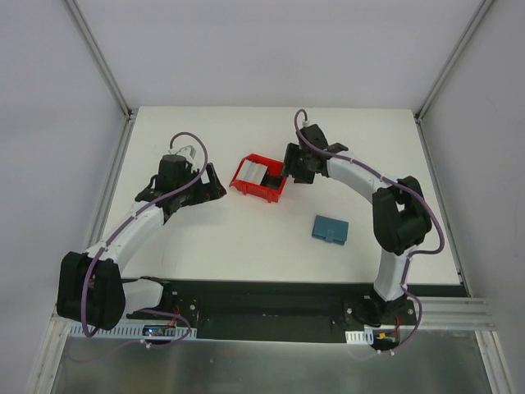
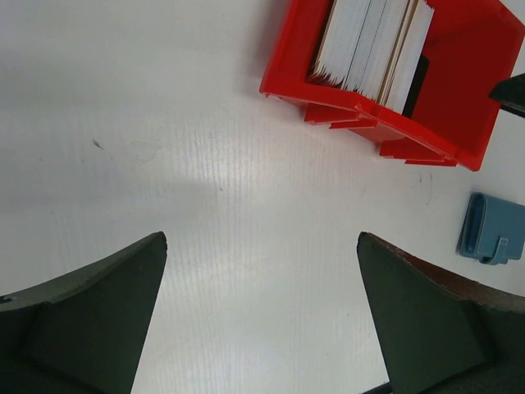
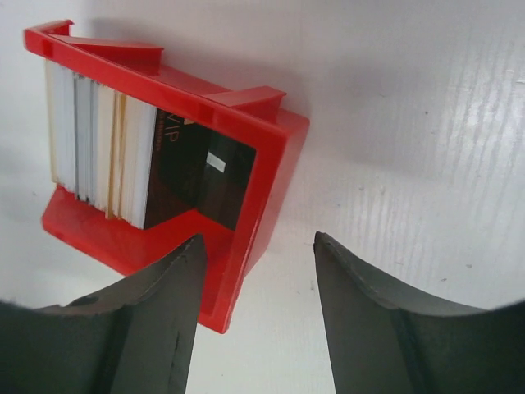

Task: Put the credit cards into the card holder
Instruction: Move the storage box to the center of the board.

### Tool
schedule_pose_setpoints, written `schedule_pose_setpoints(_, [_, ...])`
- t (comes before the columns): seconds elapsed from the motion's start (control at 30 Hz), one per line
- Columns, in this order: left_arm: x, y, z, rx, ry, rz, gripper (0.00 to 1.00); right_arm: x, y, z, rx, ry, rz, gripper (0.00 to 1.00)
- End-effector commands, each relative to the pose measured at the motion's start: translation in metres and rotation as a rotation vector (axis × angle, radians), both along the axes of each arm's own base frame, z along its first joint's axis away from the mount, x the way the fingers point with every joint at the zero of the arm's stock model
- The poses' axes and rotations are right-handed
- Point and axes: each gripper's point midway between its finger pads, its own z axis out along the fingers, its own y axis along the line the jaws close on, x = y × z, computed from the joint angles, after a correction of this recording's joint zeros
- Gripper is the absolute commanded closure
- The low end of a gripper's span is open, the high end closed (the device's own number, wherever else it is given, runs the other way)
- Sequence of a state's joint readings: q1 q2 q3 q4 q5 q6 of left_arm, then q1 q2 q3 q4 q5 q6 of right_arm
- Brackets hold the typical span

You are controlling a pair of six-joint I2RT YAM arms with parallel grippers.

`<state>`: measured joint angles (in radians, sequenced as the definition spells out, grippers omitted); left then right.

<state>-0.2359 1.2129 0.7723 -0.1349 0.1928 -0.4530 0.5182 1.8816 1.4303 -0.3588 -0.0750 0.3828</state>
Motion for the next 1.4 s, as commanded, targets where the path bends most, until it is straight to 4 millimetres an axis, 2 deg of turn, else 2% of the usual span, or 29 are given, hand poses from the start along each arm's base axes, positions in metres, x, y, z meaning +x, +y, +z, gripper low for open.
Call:
schedule_pose_setpoints(0.0, [-0.006, -0.003, 0.001, 0.0, -0.01, -0.036, 0.01, 0.003, -0.007, 0.002, -0.097, -0.017, 0.049, 0.43])
schedule_pose_setpoints(0.13, [-0.007, -0.004, -0.001, -0.003, -0.002, -0.047, 0.01, 0.003, -0.011, -0.001, -0.155, -0.025, 0.102, 0.47])
schedule_pose_setpoints(0.23, [-0.008, -0.006, 0.0, -0.009, 0.0, -0.057, 0.01, 0.006, -0.023, -0.003, -0.217, -0.047, 0.114, 0.5])
schedule_pose_setpoints(0.47, [-0.011, -0.009, -0.007, -0.018, 0.023, -0.078, 0.01, 0.003, -0.032, -0.007, -0.26, -0.049, 0.197, 0.6])
schedule_pose_setpoints(0.67, [-0.015, -0.012, -0.012, -0.026, 0.042, -0.097, 0.01, -0.003, -0.037, -0.01, -0.294, -0.069, 0.339, 0.69])
schedule_pose_setpoints(1.03, [-0.018, -0.016, -0.016, -0.036, 0.059, -0.124, 0.01, -0.002, -0.046, -0.004, -0.351, -0.134, 0.577, 0.71])
schedule_pose_setpoints(1.37, [-0.02, -0.018, -0.018, -0.042, 0.068, -0.142, 0.01, 0.009, -0.054, 0.001, -0.412, -0.14, 0.713, 0.7])
